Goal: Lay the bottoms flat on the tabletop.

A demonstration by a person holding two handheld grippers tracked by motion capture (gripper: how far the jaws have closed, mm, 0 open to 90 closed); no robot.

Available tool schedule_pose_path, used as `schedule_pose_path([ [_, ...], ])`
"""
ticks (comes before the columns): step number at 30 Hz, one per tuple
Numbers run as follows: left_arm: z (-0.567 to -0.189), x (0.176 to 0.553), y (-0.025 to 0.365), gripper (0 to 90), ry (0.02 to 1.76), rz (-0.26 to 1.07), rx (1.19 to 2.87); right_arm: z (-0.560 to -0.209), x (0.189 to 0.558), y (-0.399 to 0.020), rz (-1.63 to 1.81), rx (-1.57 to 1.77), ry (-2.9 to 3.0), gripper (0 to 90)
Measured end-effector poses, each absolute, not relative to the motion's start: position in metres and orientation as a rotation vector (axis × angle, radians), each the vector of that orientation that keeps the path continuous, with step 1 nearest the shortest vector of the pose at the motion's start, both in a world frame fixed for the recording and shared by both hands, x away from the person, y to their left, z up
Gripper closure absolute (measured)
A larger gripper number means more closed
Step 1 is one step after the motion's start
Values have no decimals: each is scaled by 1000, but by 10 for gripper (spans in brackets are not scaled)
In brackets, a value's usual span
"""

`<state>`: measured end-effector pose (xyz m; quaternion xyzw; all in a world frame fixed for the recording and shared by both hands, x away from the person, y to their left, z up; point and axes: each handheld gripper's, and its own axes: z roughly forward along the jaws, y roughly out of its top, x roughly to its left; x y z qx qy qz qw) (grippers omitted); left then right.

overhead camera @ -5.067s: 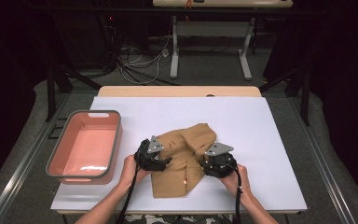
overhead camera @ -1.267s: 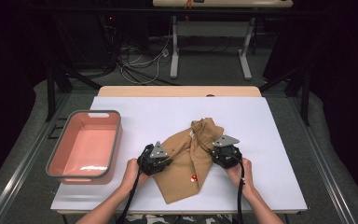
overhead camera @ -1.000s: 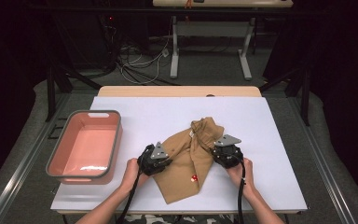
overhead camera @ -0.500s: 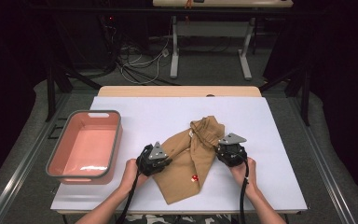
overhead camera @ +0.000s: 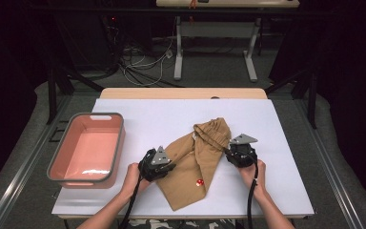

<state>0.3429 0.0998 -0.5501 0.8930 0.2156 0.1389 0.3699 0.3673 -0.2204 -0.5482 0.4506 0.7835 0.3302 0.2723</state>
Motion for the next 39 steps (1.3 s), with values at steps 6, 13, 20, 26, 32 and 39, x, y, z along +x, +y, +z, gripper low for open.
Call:
schedule_pose_path([
  [6,-543,347,103,443,630,396,2246,-541,360,-212,912,1201,2135,525],
  [13,-539,356,107,356,709,420,2209,-534,349,-196,952,1156,2187,385],
  [20,-534,362,111,359,796,466,2164,-532,341,-174,959,1086,2259,325],
  [26,-543,374,117,366,890,471,2181,-531,338,-168,987,1045,2271,290],
  [32,-539,373,124,359,901,437,2133,-532,336,-160,991,1023,2311,238],
  [39,-538,377,126,358,939,459,2118,-532,331,-151,1006,1008,2362,200],
])
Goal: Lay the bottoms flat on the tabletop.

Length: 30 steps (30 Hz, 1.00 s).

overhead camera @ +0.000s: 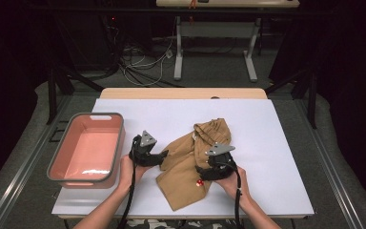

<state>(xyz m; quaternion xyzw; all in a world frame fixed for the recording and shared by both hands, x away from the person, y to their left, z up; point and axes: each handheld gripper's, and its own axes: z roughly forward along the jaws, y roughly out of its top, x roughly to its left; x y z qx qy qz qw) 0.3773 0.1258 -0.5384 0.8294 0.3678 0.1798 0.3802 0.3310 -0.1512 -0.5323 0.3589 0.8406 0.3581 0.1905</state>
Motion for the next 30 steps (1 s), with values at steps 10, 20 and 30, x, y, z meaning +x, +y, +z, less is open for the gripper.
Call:
schedule_pose_path([
  [10,-554,384,121,481,944,439,2168,-540,328,-146,942,951,2361,666],
  [20,-564,381,113,715,854,430,2197,-544,332,-159,884,964,2359,880],
  [30,-563,379,118,878,837,436,2191,-541,329,-175,858,1001,2338,890],
])
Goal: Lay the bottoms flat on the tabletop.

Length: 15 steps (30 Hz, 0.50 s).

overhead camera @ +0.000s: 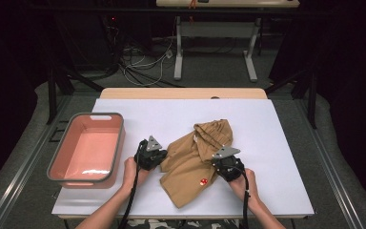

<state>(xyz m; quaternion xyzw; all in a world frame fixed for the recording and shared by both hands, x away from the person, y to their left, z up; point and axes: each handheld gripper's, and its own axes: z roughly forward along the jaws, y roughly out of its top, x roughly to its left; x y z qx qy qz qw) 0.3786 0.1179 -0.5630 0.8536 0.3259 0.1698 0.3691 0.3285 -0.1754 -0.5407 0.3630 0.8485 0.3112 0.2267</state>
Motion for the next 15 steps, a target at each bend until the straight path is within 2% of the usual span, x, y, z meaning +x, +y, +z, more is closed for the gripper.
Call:
schedule_pose_path([
  [10,-551,367,129,882,836,490,2135,-538,329,-185,818,1025,2333,890],
  [15,-547,358,127,881,808,477,2178,-534,329,-192,796,1040,2329,889],
])
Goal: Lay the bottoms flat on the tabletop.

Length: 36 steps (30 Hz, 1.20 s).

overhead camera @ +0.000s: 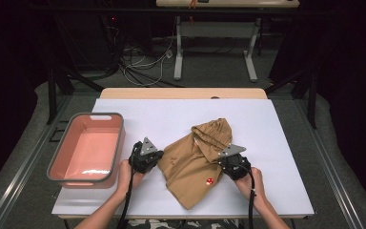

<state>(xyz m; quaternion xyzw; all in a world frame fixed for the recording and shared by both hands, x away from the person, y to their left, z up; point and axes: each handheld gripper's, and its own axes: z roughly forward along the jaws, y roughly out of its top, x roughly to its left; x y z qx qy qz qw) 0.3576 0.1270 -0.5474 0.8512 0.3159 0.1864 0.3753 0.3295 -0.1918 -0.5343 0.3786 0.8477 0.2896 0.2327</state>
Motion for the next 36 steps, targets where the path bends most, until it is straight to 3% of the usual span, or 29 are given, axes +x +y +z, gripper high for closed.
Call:
schedule_pose_path([
  [2,-547,355,126,875,794,473,2189,-534,331,-195,808,1052,2338,848],
  [3,-547,355,125,863,791,467,2188,-534,331,-196,826,1063,2342,761],
  [6,-547,359,123,745,782,460,2172,-531,330,-197,925,1037,2324,624],
  [8,-547,362,122,701,784,470,2166,-526,329,-196,938,1039,2315,581],
  [13,-549,372,118,478,836,448,2154,-526,335,-202,952,1070,2245,522],
  [22,-557,381,101,387,871,441,2189,-537,357,-210,907,1165,2151,478],
  [26,-560,381,97,433,857,449,2219,-541,366,-213,895,1214,2118,481],
  [28,-563,381,98,507,840,443,2216,-544,369,-216,889,1242,2111,490],
  [36,-566,379,100,798,784,419,2205,-551,372,-217,884,1241,2125,667],
])
